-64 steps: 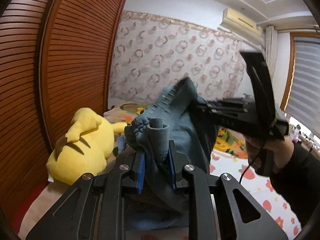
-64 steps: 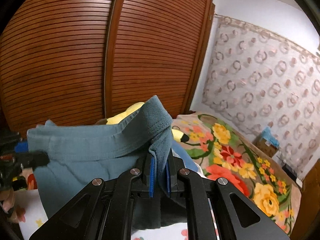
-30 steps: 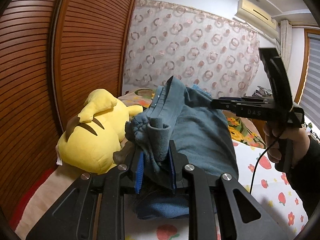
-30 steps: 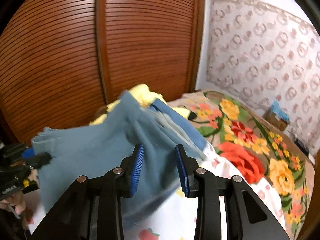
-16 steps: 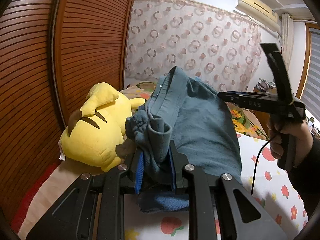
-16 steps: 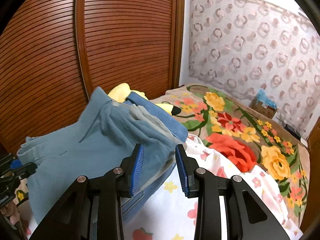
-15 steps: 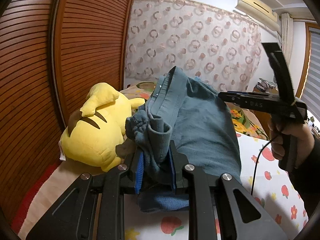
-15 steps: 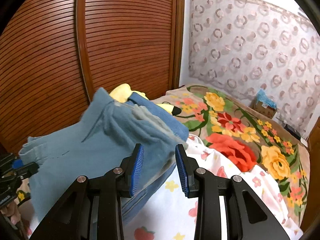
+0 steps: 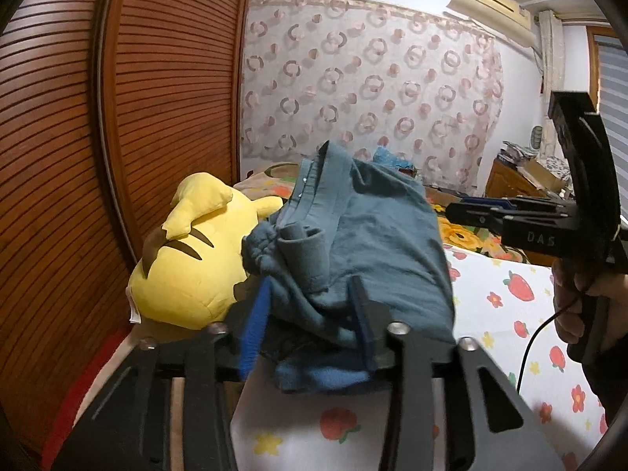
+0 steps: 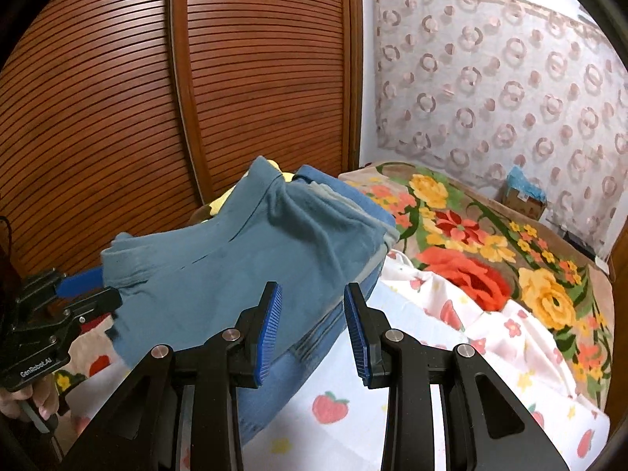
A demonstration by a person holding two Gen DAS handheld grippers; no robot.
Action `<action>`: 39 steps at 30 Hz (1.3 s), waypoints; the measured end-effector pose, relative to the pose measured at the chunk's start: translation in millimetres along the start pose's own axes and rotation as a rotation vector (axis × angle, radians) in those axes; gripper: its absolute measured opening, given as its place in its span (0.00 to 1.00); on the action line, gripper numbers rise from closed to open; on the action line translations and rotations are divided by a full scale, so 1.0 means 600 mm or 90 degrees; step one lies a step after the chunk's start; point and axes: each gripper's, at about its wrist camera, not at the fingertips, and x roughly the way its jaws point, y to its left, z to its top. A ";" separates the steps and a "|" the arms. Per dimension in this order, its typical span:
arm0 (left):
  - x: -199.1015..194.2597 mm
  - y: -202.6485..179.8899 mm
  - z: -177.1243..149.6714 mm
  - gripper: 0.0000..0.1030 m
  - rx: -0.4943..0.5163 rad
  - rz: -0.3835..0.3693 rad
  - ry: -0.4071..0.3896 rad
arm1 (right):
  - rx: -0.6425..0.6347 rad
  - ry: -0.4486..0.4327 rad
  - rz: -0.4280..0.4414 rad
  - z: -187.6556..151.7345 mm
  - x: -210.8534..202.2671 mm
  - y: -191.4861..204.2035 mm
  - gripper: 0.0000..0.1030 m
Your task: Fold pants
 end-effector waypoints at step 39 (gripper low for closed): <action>-0.164 -0.110 -0.055 0.86 0.088 -0.098 -0.014 | 0.089 -0.061 -0.110 -0.150 -0.242 0.096 0.87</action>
